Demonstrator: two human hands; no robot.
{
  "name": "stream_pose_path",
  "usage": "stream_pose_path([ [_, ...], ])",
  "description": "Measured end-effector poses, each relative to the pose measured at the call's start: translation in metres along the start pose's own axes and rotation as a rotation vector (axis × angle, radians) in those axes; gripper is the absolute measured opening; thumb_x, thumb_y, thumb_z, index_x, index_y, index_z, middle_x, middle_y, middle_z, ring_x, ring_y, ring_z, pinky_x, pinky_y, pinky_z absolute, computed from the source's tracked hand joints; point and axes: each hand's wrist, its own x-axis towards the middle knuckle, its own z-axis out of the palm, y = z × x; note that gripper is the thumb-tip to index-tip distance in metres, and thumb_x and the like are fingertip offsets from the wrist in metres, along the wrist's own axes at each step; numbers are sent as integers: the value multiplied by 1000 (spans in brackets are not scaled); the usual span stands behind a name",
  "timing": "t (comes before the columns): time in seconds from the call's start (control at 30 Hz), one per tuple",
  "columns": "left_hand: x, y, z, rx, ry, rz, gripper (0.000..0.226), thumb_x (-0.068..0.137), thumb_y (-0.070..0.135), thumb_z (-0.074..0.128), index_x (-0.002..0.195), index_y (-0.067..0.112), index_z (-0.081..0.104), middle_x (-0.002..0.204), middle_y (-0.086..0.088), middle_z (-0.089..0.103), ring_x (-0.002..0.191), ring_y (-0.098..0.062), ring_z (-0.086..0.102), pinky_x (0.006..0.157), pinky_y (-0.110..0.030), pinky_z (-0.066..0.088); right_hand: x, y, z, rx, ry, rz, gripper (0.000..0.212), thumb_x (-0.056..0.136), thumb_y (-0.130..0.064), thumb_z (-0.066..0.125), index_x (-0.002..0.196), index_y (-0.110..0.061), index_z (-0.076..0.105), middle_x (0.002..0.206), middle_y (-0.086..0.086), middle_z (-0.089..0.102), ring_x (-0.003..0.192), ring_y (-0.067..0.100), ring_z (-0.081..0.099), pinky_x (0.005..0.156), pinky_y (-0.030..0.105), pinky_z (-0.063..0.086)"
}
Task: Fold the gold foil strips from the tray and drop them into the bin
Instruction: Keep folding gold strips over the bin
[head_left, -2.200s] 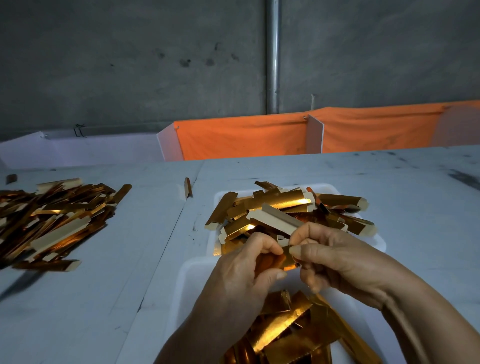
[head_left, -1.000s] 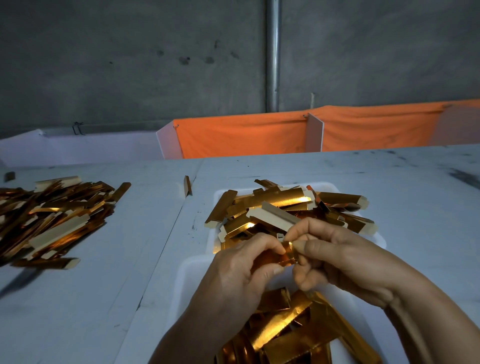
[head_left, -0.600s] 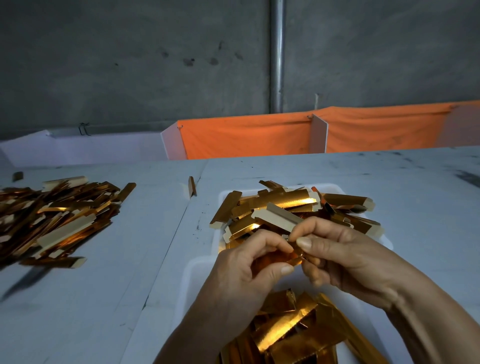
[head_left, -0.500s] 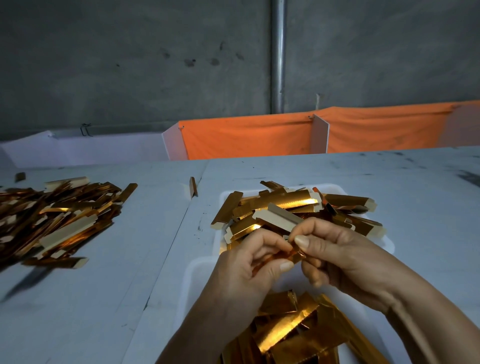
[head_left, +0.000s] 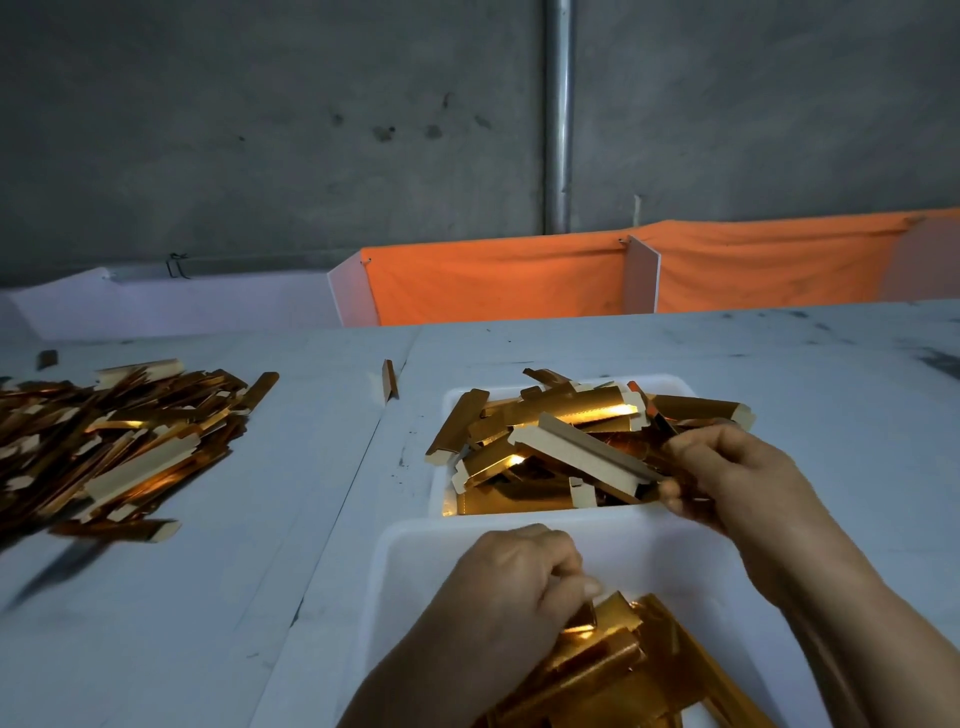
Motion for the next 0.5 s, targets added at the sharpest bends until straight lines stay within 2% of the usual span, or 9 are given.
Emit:
stream_pose_path([
  [0.03, 0, 0, 0, 26, 20, 8, 26, 95, 45, 45, 104, 28, 63, 109, 16, 61, 99, -1, 52, 90, -18, 43, 2, 3, 0, -136, 109, -75, 16, 95, -16, 55, 82, -20, 64, 70, 1, 63, 67, 16, 59, 61, 30, 49],
  [0.1, 1, 0, 1, 44, 19, 19, 27, 96, 43, 43, 105, 27, 63, 105, 15, 61, 97, -2, 52, 88, -17, 43, 4, 6, 2, -405, 219, -210, 19, 94, -19, 55, 77, -25, 61, 74, -7, 60, 70, 9, 53, 56, 27, 39],
  [0.17, 1, 0, 3, 61, 6, 28, 25, 97, 41, 43, 105, 27, 63, 105, 14, 61, 96, -3, 53, 86, -15, 42, 9, 10, 3, -585, 231, -266, 17, 94, -18, 54, 80, -23, 63, 73, -13, 54, 67, 2, 46, 53, 20, 32],
  [0.27, 3, 0, 5, 92, -20, 38, 25, 98, 38, 43, 109, 27, 62, 109, 12, 61, 98, -4, 54, 91, -16, 43, 14, 17, 6, -746, 162, -288, 16, 95, -19, 53, 93, -15, 69, 85, -4, 58, 67, 3, 45, 55, 16, 31],
  [0.33, 4, 0, 5, 134, -46, 42, 26, 99, 36, 42, 114, 26, 60, 115, 10, 60, 102, -6, 54, 96, -19, 42, 17, 24, 9, -791, 121, -297, 20, 96, -24, 52, 102, -14, 68, 112, 5, 61, 91, 14, 54, 70, 25, 43],
  [0.37, 5, 0, 5, 149, -56, 40, 26, 99, 36, 41, 115, 26, 60, 117, 10, 59, 104, -7, 53, 98, -20, 42, 20, 27, 10, -816, 117, -293, 24, 97, -28, 51, 108, -15, 67, 129, 7, 54, 112, 20, 51, 87, 31, 45],
  [0.4, 5, 1, 5, 159, -64, 37, 27, 99, 35, 41, 117, 26, 59, 119, 11, 59, 105, -7, 53, 100, -20, 41, 21, 30, 11, -833, 118, -286, 29, 98, -32, 48, 114, -16, 66, 143, 8, 43, 129, 23, 41, 102, 37, 40],
  [0.43, 5, 2, 6, 165, -70, 37, 27, 100, 36, 41, 118, 26, 58, 120, 11, 58, 106, -7, 53, 101, -21, 41, 22, 31, 11, -835, 116, -282, 34, 98, -36, 45, 121, -18, 63, 151, 7, 32, 139, 24, 29, 112, 40, 31],
  [0.5, 5, 3, 6, 178, -76, 39, 28, 100, 36, 41, 119, 27, 58, 122, 11, 58, 108, -7, 53, 102, -21, 40, 23, 31, 12, -847, 91, -296, 44, 98, -44, 39, 132, -22, 55, 158, 5, 20, 145, 24, 17, 117, 43, 22],
])
